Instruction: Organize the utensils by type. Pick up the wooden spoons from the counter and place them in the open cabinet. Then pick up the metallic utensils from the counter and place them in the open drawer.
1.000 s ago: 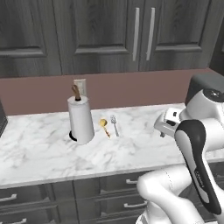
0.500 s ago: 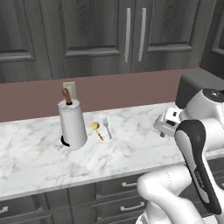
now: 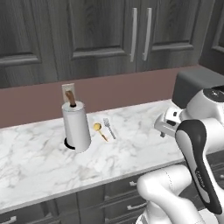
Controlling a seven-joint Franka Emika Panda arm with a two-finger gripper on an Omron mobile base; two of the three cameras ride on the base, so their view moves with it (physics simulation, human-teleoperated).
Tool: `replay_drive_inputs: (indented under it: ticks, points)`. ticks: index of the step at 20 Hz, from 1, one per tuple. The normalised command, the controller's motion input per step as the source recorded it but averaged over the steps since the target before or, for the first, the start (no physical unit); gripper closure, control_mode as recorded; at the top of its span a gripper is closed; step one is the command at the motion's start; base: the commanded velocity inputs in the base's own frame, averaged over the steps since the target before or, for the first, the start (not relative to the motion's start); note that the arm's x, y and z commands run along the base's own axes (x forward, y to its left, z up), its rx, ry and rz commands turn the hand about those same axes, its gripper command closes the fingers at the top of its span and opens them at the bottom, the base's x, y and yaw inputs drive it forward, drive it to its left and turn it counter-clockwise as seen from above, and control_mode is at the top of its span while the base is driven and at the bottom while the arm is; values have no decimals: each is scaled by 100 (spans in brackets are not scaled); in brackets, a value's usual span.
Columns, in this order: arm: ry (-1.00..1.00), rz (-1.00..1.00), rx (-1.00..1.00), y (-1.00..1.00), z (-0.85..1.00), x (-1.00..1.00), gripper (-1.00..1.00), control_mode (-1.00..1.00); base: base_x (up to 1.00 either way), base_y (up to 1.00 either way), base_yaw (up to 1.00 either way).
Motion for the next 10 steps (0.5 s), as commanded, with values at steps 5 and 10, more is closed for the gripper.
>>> replay_drive_inputs:
  ticks: [5, 10]
  points:
    - [0, 0, 0, 0, 0, 0, -100, 100, 23, 47, -17]
    - [0, 0, 0, 0, 0, 0, -100, 100, 32, 39, -12]
